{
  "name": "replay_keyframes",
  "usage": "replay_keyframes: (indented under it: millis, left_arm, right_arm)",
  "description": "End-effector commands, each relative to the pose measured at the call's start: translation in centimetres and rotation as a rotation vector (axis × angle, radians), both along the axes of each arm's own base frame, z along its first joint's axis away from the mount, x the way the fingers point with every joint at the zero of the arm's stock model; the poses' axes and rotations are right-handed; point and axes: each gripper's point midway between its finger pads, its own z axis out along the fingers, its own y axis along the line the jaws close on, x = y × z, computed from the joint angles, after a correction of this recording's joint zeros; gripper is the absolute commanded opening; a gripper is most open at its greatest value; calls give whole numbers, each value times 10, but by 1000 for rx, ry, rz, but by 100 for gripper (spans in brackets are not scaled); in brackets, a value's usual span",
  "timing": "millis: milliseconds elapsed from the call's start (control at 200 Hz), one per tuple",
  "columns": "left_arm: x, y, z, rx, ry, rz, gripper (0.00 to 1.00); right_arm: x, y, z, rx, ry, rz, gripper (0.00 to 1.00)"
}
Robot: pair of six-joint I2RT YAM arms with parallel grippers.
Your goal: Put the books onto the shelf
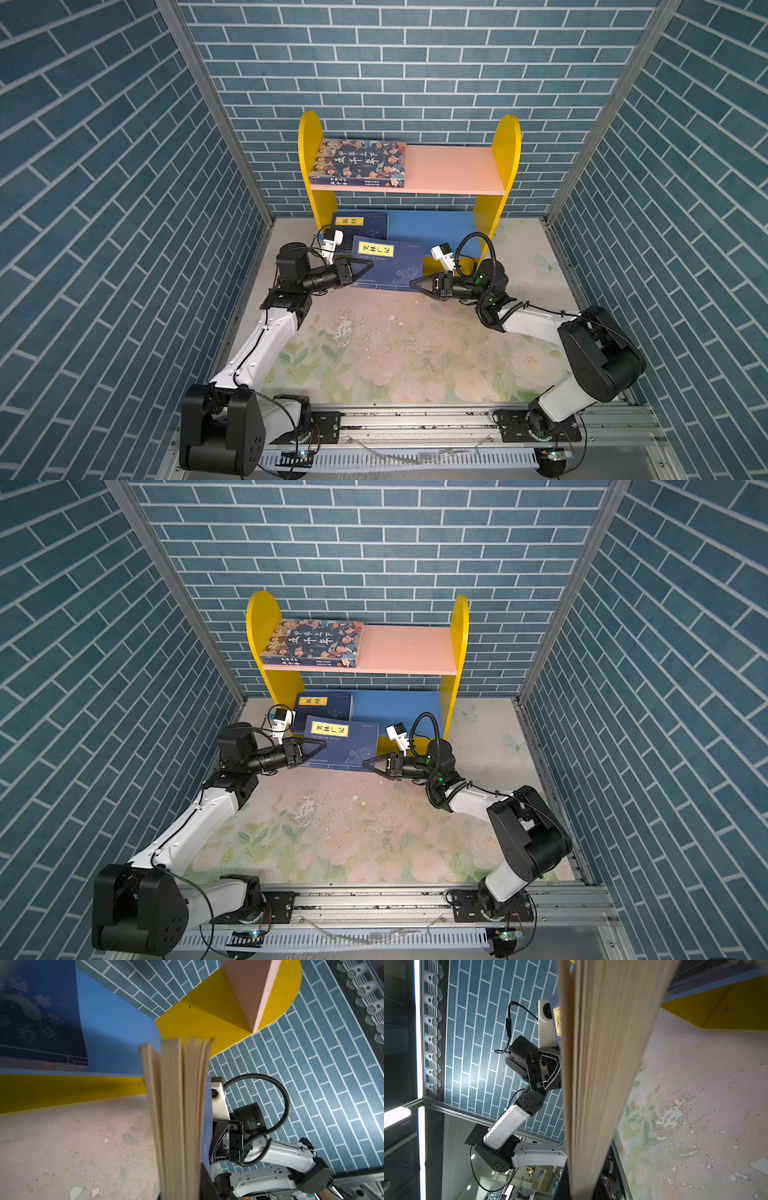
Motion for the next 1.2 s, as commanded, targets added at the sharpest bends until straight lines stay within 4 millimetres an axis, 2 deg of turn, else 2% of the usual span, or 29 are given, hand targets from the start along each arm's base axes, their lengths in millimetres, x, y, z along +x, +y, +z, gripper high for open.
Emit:
replay_keyframes:
  millis: [0,55,115,240,310,445,750,940,1190]
  left_arm:
    - [4,14,-2,78,-30,68,45]
    - [8,24,-5,112,-28,107,56]
    - [12,39,-9,173,-24,170,62]
    - [15,71,-5,274,-44,286,66]
    - [15,80,0,263,-41,307,66]
    - [11,80,9,253,-66,305,65]
    - [3,67,29,164,-108,234,65]
    - [1,64,31,140,-108,220,65]
    - [1,65,30,135,-106,225,65]
  right_arm:
    - [17,3,26,57,-71,-65,0]
    - [23,4,24,45,-76,-82,0]
    - [30,5,22,29,-78,-98,0]
    - [46,6,15,-4,-79,-120,0]
    - [56,8,12,-19,-73,-128,0]
    - [73,14,7,-54,-77,-138,0]
    - [112,32,-5,-94,-53,-144,0]
    - [133,44,-14,-109,-33,-135,0]
    - [150,57,-21,-120,-12,-118,0]
